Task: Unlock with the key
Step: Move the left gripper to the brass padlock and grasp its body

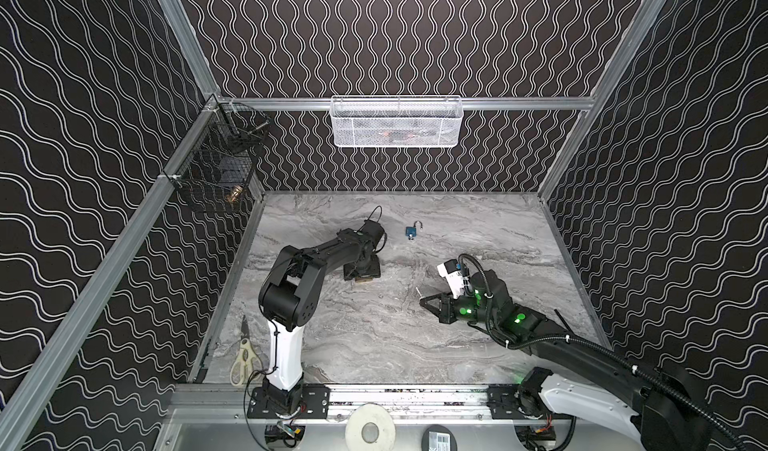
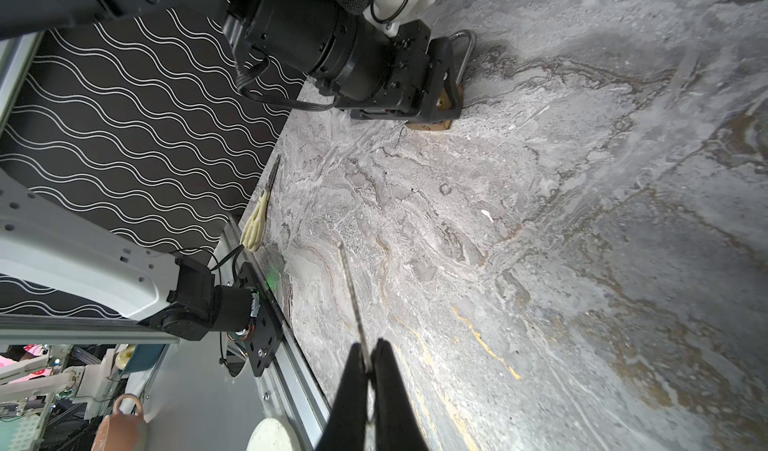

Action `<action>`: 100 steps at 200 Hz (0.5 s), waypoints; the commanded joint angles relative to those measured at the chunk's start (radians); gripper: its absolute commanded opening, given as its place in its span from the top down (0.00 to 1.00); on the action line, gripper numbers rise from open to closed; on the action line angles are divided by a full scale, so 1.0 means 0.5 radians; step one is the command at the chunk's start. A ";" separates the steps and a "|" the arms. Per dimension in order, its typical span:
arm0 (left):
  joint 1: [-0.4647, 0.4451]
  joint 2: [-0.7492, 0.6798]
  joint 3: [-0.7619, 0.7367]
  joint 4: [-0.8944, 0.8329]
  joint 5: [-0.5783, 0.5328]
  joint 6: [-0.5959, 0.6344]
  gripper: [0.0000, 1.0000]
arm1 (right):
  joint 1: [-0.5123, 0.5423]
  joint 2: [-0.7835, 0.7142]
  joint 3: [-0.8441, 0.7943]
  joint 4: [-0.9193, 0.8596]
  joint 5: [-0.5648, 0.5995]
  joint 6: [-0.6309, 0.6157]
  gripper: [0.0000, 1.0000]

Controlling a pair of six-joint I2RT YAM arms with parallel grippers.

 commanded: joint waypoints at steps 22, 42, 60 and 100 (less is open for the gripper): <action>0.024 0.085 0.016 0.004 0.101 -0.087 0.34 | -0.002 0.045 0.031 0.036 -0.039 -0.014 1.00; 0.025 0.104 0.022 -0.090 0.094 -0.157 0.39 | -0.001 0.062 0.036 0.044 -0.045 -0.014 1.00; 0.026 0.079 -0.030 -0.112 0.110 -0.192 0.42 | -0.002 0.062 0.025 0.079 -0.051 -0.002 1.00; 0.024 0.047 -0.121 -0.045 0.170 -0.223 0.52 | -0.001 0.085 0.038 0.079 -0.100 -0.010 1.00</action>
